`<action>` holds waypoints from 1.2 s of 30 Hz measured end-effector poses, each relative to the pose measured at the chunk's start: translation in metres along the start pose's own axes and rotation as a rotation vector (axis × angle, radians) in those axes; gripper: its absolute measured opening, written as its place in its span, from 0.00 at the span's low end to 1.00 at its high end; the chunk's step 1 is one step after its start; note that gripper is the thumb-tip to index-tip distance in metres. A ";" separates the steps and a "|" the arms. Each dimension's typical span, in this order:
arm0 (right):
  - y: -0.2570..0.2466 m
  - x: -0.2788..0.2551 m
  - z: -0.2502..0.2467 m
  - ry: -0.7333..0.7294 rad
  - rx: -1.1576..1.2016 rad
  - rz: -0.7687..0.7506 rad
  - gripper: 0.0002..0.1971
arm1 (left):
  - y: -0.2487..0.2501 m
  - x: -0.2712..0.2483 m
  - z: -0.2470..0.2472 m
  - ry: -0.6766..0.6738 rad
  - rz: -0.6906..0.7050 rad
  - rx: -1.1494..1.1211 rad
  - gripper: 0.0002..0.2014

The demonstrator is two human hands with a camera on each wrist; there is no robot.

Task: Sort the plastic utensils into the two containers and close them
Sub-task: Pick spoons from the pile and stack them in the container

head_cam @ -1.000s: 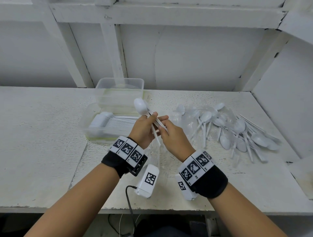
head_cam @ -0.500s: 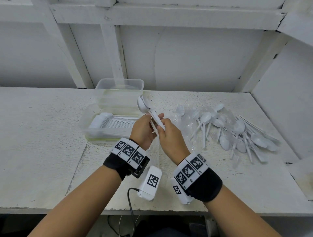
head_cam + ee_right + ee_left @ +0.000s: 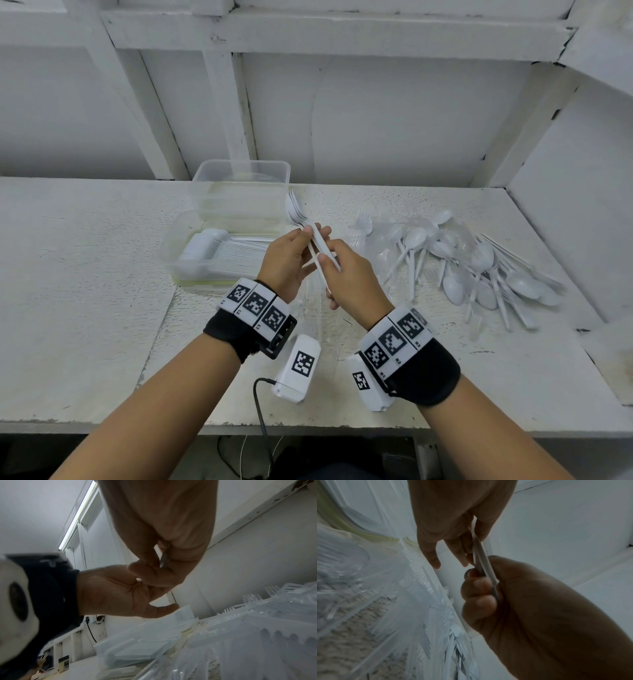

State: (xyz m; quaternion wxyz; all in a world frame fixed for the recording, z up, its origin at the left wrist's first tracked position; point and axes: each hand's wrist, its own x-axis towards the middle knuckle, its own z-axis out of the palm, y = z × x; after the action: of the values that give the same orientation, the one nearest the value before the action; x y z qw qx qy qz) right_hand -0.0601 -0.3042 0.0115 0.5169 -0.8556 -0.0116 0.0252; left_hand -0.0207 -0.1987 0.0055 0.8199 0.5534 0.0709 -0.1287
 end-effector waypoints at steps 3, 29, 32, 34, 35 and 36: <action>-0.001 -0.001 -0.004 -0.041 0.046 0.032 0.10 | 0.001 0.000 -0.001 -0.013 0.011 0.037 0.10; -0.002 0.011 -0.016 -0.292 0.090 0.096 0.15 | 0.044 0.011 -0.030 0.126 0.011 0.163 0.14; -0.006 0.015 -0.015 -0.322 0.047 0.091 0.15 | 0.047 0.017 -0.034 0.200 0.045 0.184 0.16; -0.010 0.019 -0.012 -0.326 -0.154 0.009 0.14 | 0.047 0.019 -0.035 0.263 0.050 0.143 0.16; -0.012 0.021 -0.010 -0.317 -0.292 -0.051 0.15 | 0.047 0.020 -0.034 0.291 0.052 0.131 0.16; -0.013 0.023 -0.007 -0.301 -0.418 -0.111 0.17 | 0.047 0.021 -0.035 0.311 0.051 0.125 0.16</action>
State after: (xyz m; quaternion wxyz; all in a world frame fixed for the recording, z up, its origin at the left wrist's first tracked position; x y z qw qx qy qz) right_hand -0.0370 -0.3027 0.0258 0.3221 -0.9285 -0.1400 0.1207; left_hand 0.0141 -0.1526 0.0287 0.7659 0.6182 0.1749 -0.0249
